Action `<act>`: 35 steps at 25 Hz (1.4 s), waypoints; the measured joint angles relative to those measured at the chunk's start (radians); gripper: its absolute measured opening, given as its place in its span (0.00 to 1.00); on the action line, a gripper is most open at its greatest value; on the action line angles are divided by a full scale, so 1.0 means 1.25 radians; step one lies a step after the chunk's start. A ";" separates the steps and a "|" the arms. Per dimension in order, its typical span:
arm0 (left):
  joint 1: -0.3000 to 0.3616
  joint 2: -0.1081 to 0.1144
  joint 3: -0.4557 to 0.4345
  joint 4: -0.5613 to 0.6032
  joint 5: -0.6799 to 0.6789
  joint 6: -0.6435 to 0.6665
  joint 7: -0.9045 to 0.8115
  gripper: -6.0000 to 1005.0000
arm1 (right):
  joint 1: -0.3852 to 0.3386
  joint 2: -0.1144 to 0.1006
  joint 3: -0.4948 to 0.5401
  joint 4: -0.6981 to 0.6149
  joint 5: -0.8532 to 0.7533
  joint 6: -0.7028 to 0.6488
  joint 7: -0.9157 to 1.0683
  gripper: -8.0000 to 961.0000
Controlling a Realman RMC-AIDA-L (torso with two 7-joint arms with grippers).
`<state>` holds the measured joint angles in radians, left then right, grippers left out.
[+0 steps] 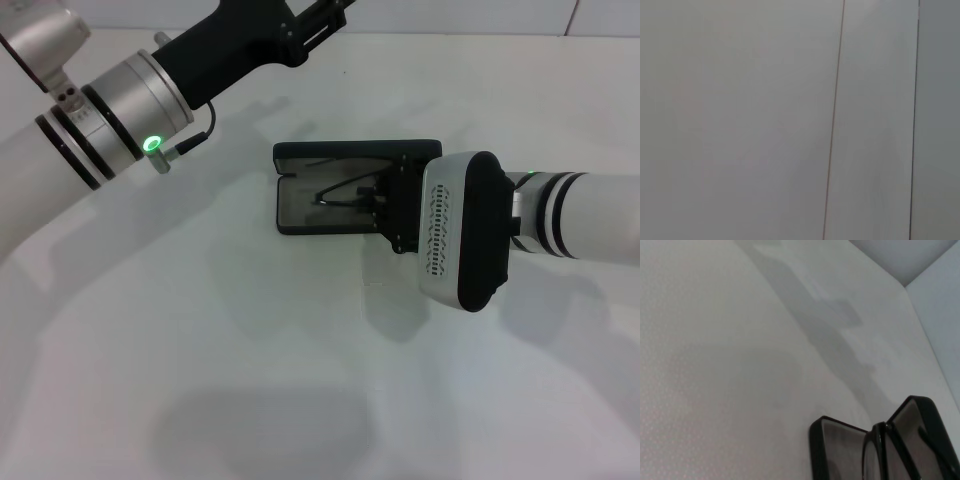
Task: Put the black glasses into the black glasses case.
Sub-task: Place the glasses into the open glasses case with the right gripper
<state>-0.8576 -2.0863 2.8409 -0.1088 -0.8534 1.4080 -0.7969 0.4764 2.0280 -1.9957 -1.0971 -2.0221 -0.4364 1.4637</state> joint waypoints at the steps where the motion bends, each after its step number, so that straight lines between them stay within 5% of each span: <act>1: -0.001 0.000 0.000 0.000 0.000 0.000 0.000 0.61 | 0.001 0.000 0.000 0.002 0.001 0.000 0.001 0.20; 23: -0.002 0.000 0.001 0.000 0.031 0.000 0.002 0.61 | 0.002 0.000 -0.021 0.007 0.051 0.028 0.010 0.20; 35: 0.013 0.001 0.001 -0.008 0.030 0.000 0.003 0.61 | -0.051 -0.005 0.075 -0.067 0.079 -0.164 0.016 0.20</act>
<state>-0.8414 -2.0854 2.8425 -0.1186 -0.8154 1.4083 -0.7931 0.4121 2.0222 -1.9024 -1.1812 -1.9231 -0.6417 1.4832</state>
